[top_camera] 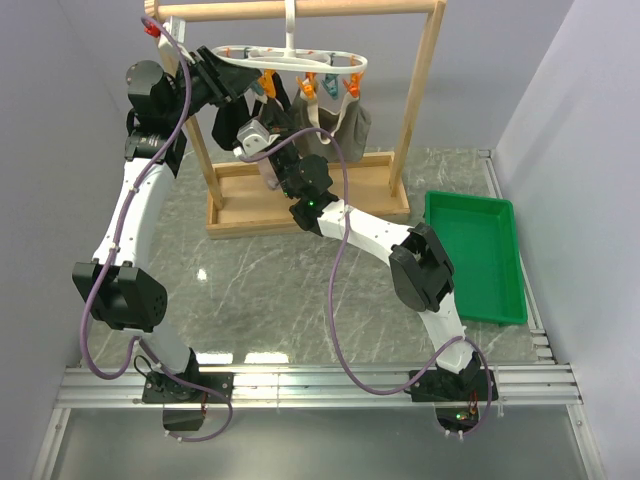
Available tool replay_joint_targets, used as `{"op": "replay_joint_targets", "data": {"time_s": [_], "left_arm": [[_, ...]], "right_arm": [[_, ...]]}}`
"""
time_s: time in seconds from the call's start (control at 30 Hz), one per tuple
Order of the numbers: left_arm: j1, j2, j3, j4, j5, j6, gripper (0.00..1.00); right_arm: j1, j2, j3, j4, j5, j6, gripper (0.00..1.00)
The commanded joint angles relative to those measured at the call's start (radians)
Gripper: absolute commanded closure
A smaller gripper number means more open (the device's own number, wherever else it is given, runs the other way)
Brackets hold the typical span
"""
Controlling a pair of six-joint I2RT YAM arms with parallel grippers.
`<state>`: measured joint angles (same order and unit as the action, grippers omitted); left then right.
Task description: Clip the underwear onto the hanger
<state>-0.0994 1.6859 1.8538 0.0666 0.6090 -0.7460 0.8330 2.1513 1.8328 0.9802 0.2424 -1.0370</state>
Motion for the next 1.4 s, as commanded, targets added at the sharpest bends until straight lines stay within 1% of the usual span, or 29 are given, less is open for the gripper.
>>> {"op": "replay_joint_targets", "data": {"time_s": [0.0, 0.23, 0.27, 0.33, 0.37, 0.43, 0.57, 0.8, 1.0, 1.03, 1.07, 1.13, 1.17, 1.23, 1.27, 1.3, 1.37], "left_arm": [[-0.002, -0.005, 0.053, 0.070, 0.012, -0.018, 0.47], [0.000, -0.011, 0.058, 0.079, 0.017, -0.024, 0.37], [0.000, -0.012, 0.058, 0.082, 0.017, -0.024, 0.31], [0.000, -0.015, 0.058, 0.078, 0.015, -0.021, 0.25], [0.001, -0.018, 0.056, 0.076, 0.014, -0.021, 0.20], [0.003, -0.028, 0.047, 0.076, 0.011, -0.024, 0.11], [0.004, -0.052, 0.022, 0.070, -0.003, -0.021, 0.01], [0.009, -0.098, -0.024, 0.050, -0.023, -0.024, 0.01], [0.018, -0.172, -0.103, 0.030, -0.031, -0.018, 0.01], [0.020, -0.181, -0.114, 0.024, -0.031, -0.018, 0.01], [0.023, -0.192, -0.128, 0.019, -0.031, -0.019, 0.01], [0.032, -0.229, -0.179, 0.016, -0.034, -0.019, 0.01], [0.036, -0.244, -0.197, 0.015, -0.037, -0.019, 0.01], [0.052, -0.276, -0.238, 0.007, -0.038, -0.019, 0.01], [0.058, -0.288, -0.249, 0.001, -0.037, -0.019, 0.01], [0.070, -0.307, -0.277, -0.007, -0.035, -0.023, 0.01], [0.079, -0.328, -0.303, -0.017, -0.031, -0.024, 0.01]], "right_arm": [[-0.005, -0.008, 0.056, 0.037, -0.005, 0.014, 1.00], [-0.002, -0.008, 0.059, 0.034, -0.008, 0.015, 1.00], [-0.003, -0.010, 0.054, 0.035, -0.008, 0.015, 1.00], [-0.002, -0.011, 0.051, 0.037, -0.009, 0.015, 1.00], [0.000, -0.013, 0.043, 0.035, -0.009, 0.017, 1.00], [0.002, -0.018, 0.034, 0.041, -0.009, 0.018, 1.00], [0.009, -0.034, -0.012, 0.060, -0.015, 0.022, 1.00], [0.018, -0.038, -0.035, 0.077, 0.003, 0.025, 1.00], [0.025, -0.041, -0.047, 0.098, 0.024, 0.026, 1.00], [0.028, -0.041, -0.053, 0.100, 0.029, 0.028, 0.97], [0.029, -0.042, -0.055, 0.100, 0.032, 0.028, 0.91], [0.037, -0.047, -0.067, 0.106, 0.034, 0.029, 0.83], [0.038, -0.053, -0.073, 0.104, 0.032, 0.029, 0.75], [0.046, -0.067, -0.093, 0.101, 0.031, 0.040, 0.71], [0.052, -0.071, -0.102, 0.100, 0.028, 0.041, 0.65], [0.055, -0.077, -0.115, 0.101, 0.023, 0.045, 0.61], [0.069, -0.100, -0.156, 0.103, 0.018, 0.052, 0.56]]}}
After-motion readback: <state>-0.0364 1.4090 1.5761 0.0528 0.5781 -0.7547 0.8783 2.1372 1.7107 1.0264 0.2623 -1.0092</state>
